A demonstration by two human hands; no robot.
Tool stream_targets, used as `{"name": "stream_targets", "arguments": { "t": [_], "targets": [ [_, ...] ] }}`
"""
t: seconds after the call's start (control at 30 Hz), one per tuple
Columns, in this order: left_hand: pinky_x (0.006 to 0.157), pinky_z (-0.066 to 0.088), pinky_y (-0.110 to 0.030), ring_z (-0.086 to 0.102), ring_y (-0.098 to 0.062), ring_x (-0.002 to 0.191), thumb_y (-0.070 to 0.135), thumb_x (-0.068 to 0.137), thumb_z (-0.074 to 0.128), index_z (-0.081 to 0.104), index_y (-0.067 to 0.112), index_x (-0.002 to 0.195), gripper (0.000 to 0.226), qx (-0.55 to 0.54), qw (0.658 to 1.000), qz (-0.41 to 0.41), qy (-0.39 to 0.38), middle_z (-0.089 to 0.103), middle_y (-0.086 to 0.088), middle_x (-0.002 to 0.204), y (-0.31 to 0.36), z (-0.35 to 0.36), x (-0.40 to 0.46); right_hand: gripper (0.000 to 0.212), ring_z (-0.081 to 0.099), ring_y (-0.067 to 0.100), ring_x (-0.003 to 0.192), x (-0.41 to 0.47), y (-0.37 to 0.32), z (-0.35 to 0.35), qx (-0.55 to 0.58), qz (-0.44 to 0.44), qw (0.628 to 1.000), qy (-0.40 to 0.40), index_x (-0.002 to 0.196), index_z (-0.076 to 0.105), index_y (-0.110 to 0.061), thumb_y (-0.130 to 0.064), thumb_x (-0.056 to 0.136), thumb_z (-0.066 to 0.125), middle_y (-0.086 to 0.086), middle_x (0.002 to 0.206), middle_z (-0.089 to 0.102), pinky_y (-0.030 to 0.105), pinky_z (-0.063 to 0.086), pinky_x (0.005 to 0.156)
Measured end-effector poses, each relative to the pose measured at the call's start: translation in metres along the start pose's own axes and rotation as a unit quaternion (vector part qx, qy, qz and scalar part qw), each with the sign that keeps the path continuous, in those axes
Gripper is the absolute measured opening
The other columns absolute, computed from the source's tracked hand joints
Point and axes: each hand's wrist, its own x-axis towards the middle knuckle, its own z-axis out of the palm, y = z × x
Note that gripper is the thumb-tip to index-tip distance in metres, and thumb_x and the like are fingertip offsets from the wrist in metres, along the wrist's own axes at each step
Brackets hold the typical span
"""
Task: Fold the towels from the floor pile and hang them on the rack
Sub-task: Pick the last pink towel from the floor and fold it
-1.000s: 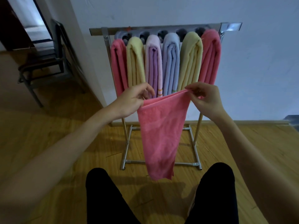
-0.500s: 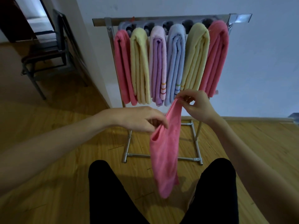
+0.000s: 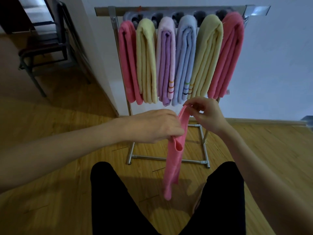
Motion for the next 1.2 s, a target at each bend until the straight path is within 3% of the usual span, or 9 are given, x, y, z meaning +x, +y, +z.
{"name": "stream_targets", "arguments": {
  "t": [0.07,0.17,0.37,0.47,0.67,0.77,0.93,1.1,1.2],
  "targets": [
    [0.086,0.044,-0.038,0.051,-0.012,0.071,0.013,0.089,0.058,0.047,0.022,0.081,0.016,-0.003,0.998,-0.056,-0.008,0.055,0.009,0.074,-0.003,0.004,-0.001,0.016,0.065,0.023,0.069,0.000,-0.001,-0.002,0.006,0.008,1.000,0.007,0.092,0.071,-0.009,0.002,0.082,0.065,-0.006,0.075,0.066,0.041,0.054,0.068],
    [0.086,0.040,-0.037,0.055,-0.012,0.077,0.029,0.092,0.044,0.057,0.021,0.090,0.015,-0.029,0.986,-0.153,0.050,0.058,0.011,0.080,-0.012,0.011,-0.004,0.013,0.066,0.021,0.069,0.001,-0.006,-0.006,0.028,0.024,0.999,0.002,0.092,0.071,-0.008,0.000,0.083,0.067,-0.004,0.075,0.068,0.040,0.056,0.068],
    [0.073,0.032,-0.025,0.057,-0.008,0.073,0.040,0.093,0.049,0.064,0.020,0.091,0.025,-0.068,0.948,-0.247,0.188,0.065,0.009,0.077,-0.018,0.023,0.003,0.010,0.069,0.012,0.067,0.004,-0.024,-0.014,0.088,0.012,0.994,-0.057,0.093,0.070,-0.003,-0.002,0.082,0.070,0.005,0.078,0.071,0.022,0.057,0.065],
    [0.072,0.025,-0.014,0.057,-0.006,0.070,0.036,0.091,0.059,0.065,0.018,0.091,0.019,-0.085,0.930,-0.273,0.230,0.065,0.009,0.076,-0.017,0.027,0.005,0.011,0.068,0.008,0.065,0.003,-0.029,-0.014,0.116,0.009,0.990,-0.073,0.094,0.071,-0.003,-0.003,0.083,0.068,0.004,0.077,0.070,0.020,0.056,0.064],
    [0.073,0.025,-0.011,0.049,-0.001,0.064,0.036,0.092,0.058,0.064,0.018,0.087,0.019,-0.084,0.917,-0.297,0.253,0.060,0.012,0.070,-0.013,0.031,0.007,0.014,0.069,0.010,0.071,0.001,-0.028,-0.012,0.159,0.023,0.983,-0.092,0.099,0.070,0.001,-0.003,0.086,0.064,0.006,0.081,0.071,0.018,0.054,0.067],
    [0.068,0.028,-0.017,0.052,-0.004,0.060,0.035,0.092,0.059,0.063,0.017,0.085,0.019,-0.093,0.913,-0.307,0.252,0.058,0.010,0.066,-0.013,0.032,0.008,0.016,0.070,0.016,0.079,-0.001,-0.027,-0.011,0.180,0.034,0.977,-0.105,0.102,0.068,0.002,0.001,0.087,0.062,0.011,0.088,0.071,0.022,0.056,0.073],
    [0.059,0.025,-0.011,0.052,-0.004,0.054,0.034,0.092,0.060,0.063,0.016,0.083,0.020,-0.134,0.896,-0.329,0.268,0.055,0.010,0.060,-0.015,0.029,0.012,0.031,0.068,0.027,0.089,-0.002,-0.023,-0.013,0.153,0.024,0.980,-0.121,0.109,0.065,0.001,0.009,0.078,0.068,0.015,0.096,0.069,0.035,0.057,0.082],
    [0.064,0.031,-0.021,0.050,-0.006,0.056,0.035,0.091,0.059,0.064,0.016,0.085,0.020,-0.090,0.911,-0.298,0.269,0.053,0.012,0.063,-0.016,0.018,0.022,0.026,0.066,0.012,0.085,0.002,-0.021,-0.015,0.082,-0.012,0.995,-0.051,0.102,0.067,-0.008,0.008,0.081,0.067,0.002,0.091,0.069,0.023,0.054,0.079],
    [0.076,0.039,-0.027,0.058,-0.009,0.071,0.033,0.091,0.059,0.067,0.014,0.094,0.021,-0.059,0.924,-0.258,0.278,0.065,0.006,0.078,-0.020,0.010,0.022,0.024,0.066,0.013,0.090,0.007,-0.020,-0.020,0.084,-0.019,0.996,0.008,0.101,0.068,-0.005,0.009,0.082,0.064,0.002,0.093,0.069,0.023,0.053,0.082]
  ]
}}
